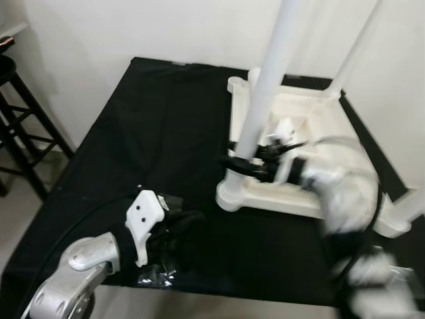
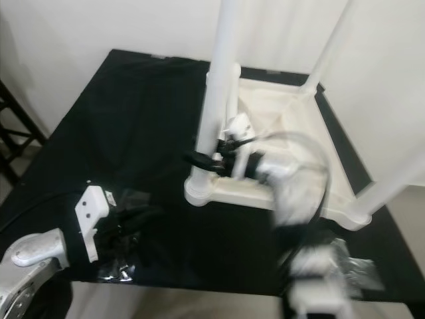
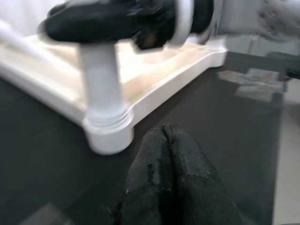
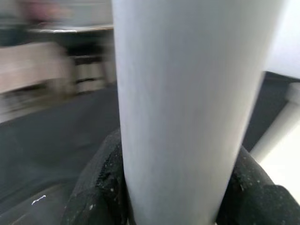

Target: Building children table

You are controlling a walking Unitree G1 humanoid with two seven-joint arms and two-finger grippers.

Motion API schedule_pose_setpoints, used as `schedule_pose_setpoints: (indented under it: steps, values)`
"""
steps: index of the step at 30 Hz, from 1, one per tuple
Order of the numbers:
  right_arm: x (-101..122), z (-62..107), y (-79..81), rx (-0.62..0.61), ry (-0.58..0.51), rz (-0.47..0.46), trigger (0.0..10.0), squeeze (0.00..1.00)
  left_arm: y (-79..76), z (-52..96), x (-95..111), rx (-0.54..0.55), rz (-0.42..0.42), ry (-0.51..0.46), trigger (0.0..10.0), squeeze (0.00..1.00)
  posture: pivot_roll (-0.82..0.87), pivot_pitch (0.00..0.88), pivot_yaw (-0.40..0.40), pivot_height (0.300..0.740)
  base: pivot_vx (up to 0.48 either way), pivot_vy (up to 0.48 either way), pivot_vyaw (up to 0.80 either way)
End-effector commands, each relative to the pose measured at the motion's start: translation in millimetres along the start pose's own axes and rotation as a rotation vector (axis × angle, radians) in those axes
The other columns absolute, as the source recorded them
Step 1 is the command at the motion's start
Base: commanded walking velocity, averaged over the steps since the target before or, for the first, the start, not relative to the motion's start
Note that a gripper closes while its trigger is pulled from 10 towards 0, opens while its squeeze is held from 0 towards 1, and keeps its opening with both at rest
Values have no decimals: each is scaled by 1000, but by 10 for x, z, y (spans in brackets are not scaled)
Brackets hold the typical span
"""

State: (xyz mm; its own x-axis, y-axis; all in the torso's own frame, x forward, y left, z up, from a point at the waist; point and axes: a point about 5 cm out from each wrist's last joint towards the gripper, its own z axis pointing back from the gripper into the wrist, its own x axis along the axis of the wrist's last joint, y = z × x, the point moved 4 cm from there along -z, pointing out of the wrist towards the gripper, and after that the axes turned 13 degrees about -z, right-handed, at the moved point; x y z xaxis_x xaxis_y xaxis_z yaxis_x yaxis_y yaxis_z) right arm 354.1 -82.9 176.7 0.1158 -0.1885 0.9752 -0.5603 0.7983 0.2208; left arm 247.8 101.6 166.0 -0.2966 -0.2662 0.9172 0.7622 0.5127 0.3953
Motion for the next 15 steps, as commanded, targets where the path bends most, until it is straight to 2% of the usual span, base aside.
schedule_pose_setpoints:
  steps: [1,2,3,5,6,7,11,12,14,15]
  values:
    - [-396,193,-134,-194,173,85,0,0,3,34,-56,-6,13,18,10000,0,31,91,-99,740,0,0,0]
    - [-396,193,-134,-194,173,85,0,0,3,34,-56,-6,13,18,10000,0,31,91,-99,740,0,0,0]
    - [-363,178,-30,-144,154,140,0,0,8,35,-62,-6,12,20,10000,0,31,89,-95,740,0,0,0]
    - [-363,178,-30,-144,154,140,0,0,8,35,-62,-6,12,20,10000,0,31,89,-95,740,0,0,0]
    - [-381,151,12,-114,163,126,0,0,15,32,-71,-7,12,22,10000,0,33,85,-88,740,0,0,0]
    - [-391,107,-2,-90,161,74,0,0,21,25,-80,-11,12,24,10000,0,33,80,-93,740,0,0,0]
    - [-390,98,-20,-84,158,50,157,0,28,28,-86,-10,10,25,10000,0,28,76,-89,740,0,0,0]
    - [-386,105,10,-33,164,50,10000,996,33,32,-88,-5,9,25,10000,0,31,76,-90,740,0,0,0]
    - [-367,153,64,22,169,15,10000,1000,38,36,-91,1,6,27,10000,0,31,76,-89,740,0,0,0]
    - [-327,203,171,48,163,-4,10000,1000,42,38,-92,4,5,27,10000,0,29,75,-89,740,0,0,0]
